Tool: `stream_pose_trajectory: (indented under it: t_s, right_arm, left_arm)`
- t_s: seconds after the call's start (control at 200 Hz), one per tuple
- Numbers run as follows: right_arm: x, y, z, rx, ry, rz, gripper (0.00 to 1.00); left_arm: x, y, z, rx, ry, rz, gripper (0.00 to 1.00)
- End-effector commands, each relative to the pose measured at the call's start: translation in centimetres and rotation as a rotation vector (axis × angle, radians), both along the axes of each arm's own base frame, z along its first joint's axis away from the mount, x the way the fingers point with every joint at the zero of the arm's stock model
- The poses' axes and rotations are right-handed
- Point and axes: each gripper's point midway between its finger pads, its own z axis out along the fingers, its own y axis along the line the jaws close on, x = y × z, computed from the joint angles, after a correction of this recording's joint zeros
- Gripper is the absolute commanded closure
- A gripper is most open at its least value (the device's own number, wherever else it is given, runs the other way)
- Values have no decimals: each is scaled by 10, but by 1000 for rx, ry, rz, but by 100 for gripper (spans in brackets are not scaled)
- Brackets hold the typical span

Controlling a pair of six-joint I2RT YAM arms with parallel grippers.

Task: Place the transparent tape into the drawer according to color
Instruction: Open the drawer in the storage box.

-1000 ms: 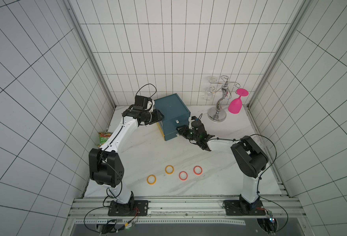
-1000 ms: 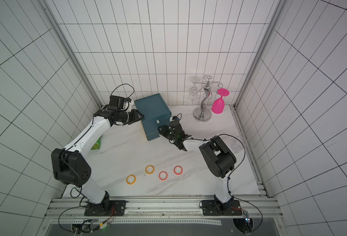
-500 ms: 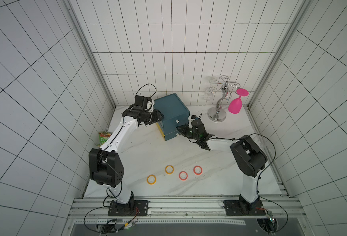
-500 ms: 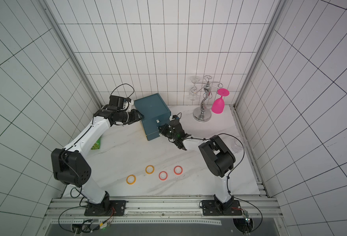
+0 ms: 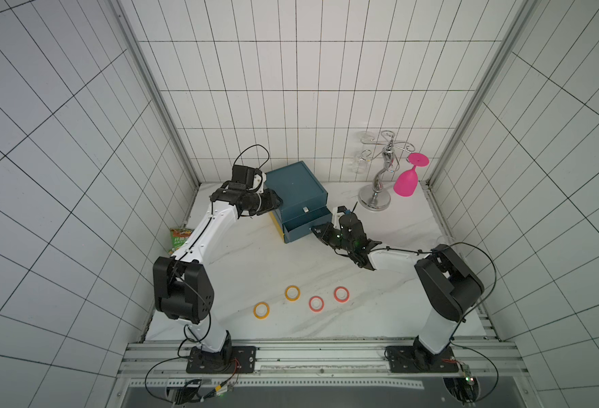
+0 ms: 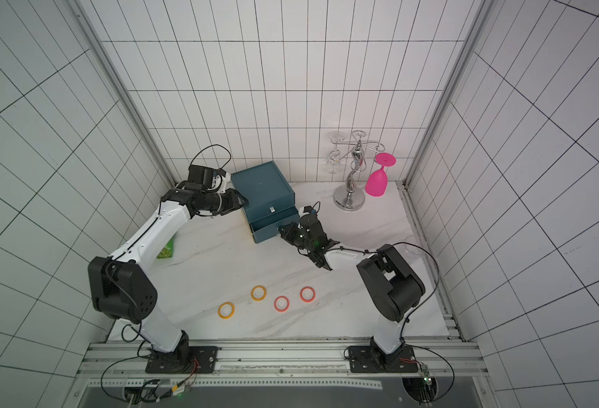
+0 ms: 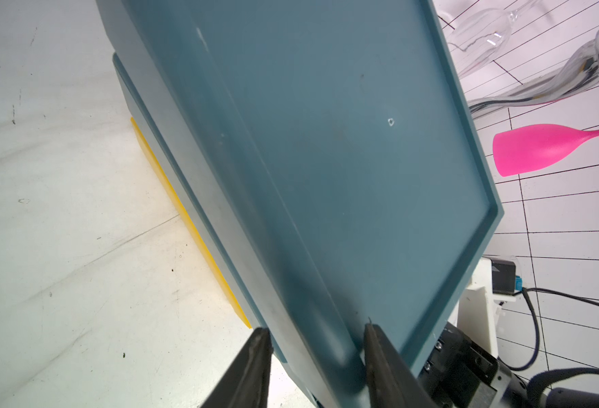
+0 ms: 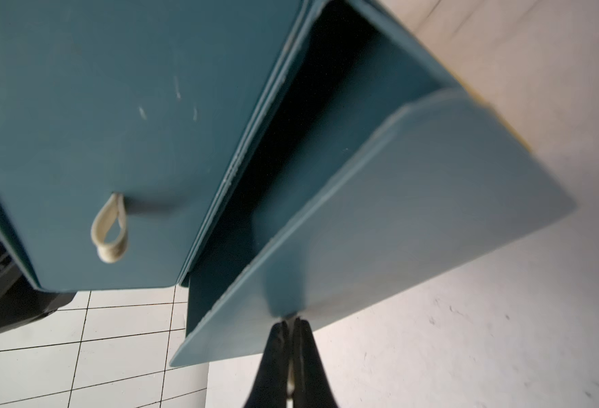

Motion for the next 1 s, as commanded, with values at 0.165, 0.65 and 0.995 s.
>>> stream_pose_trajectory:
  t_s: [0.165,0.65,0.995]
  right_arm:
    - [-34,-10,-5,-42,16,23,100]
    - [-50,-27,1,-166,6,44,47]
    - [-99,-60,-4,-412,75,222,20]
  left_arm:
    - [4,10,-6,32,14,17,54]
    - [1,11,-2,37,6,20,40]
    - [-5,9,15,-4,-30,20,18]
